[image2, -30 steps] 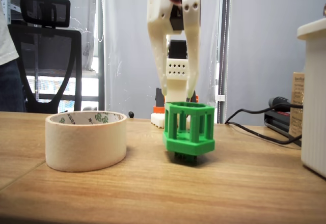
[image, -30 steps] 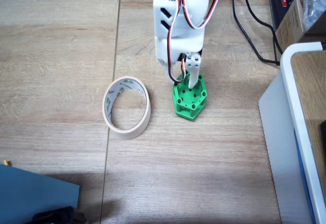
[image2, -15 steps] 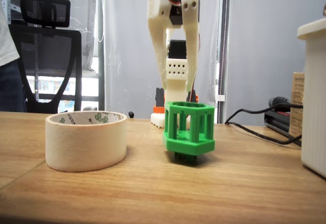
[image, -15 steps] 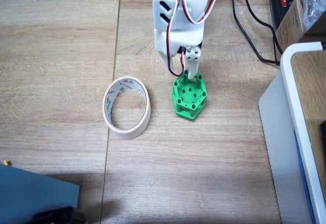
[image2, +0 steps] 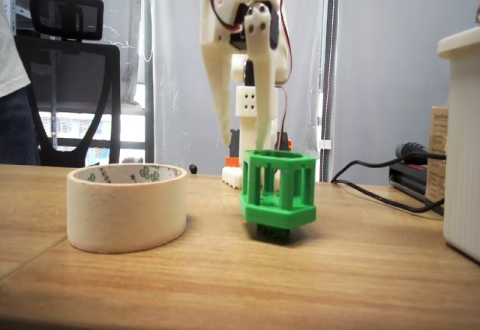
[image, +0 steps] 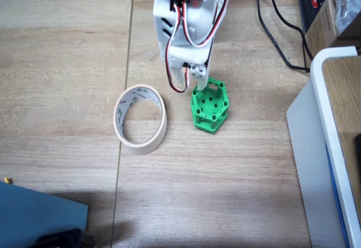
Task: Grasp a component and put it in the bin.
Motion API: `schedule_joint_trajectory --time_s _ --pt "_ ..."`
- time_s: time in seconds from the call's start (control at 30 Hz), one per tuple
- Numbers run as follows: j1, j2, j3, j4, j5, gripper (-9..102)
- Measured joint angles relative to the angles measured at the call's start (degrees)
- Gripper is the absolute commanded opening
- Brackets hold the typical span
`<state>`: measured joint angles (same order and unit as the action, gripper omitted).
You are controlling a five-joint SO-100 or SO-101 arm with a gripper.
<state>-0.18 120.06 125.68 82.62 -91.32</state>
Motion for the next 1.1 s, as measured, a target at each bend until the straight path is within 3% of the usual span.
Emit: schedule_joint_trajectory --time_s 0.23,0.53,0.73,1.1 --pt "-0.35 -0.44 0.00 -1.58 0.00 17" --pt "-0.35 -4.75 4.57 -14.85 -0.35 17" --pt "-0.35 -4.75 5.98 -17.40 0.44 16" --pt "-0.35 -4.75 5.98 -18.19 0.53 2"
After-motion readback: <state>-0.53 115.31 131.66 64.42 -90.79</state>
